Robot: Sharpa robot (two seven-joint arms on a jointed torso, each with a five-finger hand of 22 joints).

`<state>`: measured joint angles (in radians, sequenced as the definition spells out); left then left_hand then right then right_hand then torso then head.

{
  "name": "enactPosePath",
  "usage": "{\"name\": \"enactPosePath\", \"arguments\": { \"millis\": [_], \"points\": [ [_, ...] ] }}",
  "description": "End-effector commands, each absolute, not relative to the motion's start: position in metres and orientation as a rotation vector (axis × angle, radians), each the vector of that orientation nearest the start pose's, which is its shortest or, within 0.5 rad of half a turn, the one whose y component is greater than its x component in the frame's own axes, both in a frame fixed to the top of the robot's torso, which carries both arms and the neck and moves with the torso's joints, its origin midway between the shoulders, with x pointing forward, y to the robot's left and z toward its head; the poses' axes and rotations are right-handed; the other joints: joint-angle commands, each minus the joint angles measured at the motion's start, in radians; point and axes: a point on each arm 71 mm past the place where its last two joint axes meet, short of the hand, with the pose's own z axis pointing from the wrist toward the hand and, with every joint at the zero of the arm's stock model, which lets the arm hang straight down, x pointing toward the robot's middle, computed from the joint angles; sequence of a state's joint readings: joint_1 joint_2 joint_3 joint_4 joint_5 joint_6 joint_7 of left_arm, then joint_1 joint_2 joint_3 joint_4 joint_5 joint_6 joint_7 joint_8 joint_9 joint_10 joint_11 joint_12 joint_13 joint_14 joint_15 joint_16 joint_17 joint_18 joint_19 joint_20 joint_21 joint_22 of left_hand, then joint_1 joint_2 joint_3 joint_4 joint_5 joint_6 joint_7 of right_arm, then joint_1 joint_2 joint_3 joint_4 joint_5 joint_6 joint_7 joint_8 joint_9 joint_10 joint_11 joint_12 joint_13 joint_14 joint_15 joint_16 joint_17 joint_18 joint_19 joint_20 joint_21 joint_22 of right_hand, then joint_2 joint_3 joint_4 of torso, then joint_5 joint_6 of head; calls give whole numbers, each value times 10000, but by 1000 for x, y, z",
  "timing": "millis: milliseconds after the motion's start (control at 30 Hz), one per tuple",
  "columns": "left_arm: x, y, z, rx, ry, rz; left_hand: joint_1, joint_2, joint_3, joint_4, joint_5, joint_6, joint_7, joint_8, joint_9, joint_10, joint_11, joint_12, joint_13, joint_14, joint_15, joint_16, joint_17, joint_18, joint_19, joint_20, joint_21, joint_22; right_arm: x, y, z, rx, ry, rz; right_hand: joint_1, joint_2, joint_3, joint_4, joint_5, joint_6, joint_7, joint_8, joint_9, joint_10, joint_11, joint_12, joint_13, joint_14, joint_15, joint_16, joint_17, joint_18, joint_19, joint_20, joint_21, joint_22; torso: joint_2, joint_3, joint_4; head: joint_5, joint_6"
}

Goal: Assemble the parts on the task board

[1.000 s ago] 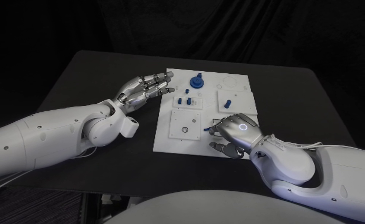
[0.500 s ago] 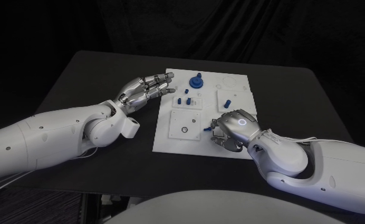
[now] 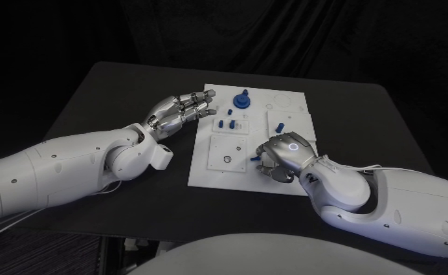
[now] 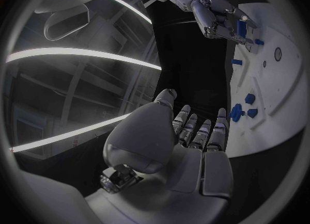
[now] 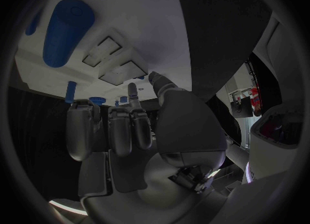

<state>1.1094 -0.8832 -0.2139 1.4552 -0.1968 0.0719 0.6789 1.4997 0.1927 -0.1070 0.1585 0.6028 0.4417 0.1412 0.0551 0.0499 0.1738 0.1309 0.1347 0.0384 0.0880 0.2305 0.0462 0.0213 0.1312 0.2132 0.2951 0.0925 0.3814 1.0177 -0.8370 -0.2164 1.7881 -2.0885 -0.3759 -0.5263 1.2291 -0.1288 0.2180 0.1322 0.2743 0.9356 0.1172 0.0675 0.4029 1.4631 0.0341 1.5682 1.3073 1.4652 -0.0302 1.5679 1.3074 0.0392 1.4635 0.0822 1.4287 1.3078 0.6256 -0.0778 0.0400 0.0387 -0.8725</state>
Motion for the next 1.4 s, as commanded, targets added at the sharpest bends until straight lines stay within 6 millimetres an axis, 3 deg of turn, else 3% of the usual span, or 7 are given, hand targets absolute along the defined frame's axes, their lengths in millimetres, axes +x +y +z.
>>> {"name": "enactPosePath", "arguments": {
  "millis": [33,400,767,1400],
  "points": [
    [438,229,-260,-8284,15514,-18821,14,21,78,3,52,44,-2,55,9,57,19,47,9,62,-1,40,15,-158,86,-6,40,-2,360,-135,-274,-5008,16111,4405,18,87,-30,33,4,-40,-9,-5,-11,1077,-38,26,2635,1056,-11,29,2634,-20,306,-36,-21,2137,1,10,13,14,-1],
    [438,228,-260,-8287,15538,-18839,14,21,78,3,52,44,-2,55,9,57,19,47,9,62,-1,40,15,-158,86,-6,40,-2,363,-134,-278,-5071,16452,4280,86,328,99,-9,5,56,-63,33,-49,1077,-95,26,2635,1056,-62,29,2634,-15,300,-79,-43,2132,7,10,0,3,-1],
    [438,227,-261,-8287,15558,-18867,25,35,108,-11,54,46,1,54,9,56,18,50,8,62,1,43,15,-172,92,-7,40,-14,367,-129,-282,-5354,16950,3910,491,332,435,-478,33,2,-37,-3,-167,1077,-80,26,2635,1056,-61,29,2634,28,207,-91,-233,2072,5,7,-4,22,-1],
    [438,224,-261,-8275,15595,-18926,25,35,108,-11,54,46,1,54,9,56,18,50,8,62,1,43,15,-172,92,-7,40,-14,376,-120,-284,-5666,17266,3362,569,292,1030,-834,34,213,-21,56,-241,1077,-28,26,2635,1056,-18,29,2634,67,124,-55,-413,2018,7,7,-3,72,-1]
  ]
}}
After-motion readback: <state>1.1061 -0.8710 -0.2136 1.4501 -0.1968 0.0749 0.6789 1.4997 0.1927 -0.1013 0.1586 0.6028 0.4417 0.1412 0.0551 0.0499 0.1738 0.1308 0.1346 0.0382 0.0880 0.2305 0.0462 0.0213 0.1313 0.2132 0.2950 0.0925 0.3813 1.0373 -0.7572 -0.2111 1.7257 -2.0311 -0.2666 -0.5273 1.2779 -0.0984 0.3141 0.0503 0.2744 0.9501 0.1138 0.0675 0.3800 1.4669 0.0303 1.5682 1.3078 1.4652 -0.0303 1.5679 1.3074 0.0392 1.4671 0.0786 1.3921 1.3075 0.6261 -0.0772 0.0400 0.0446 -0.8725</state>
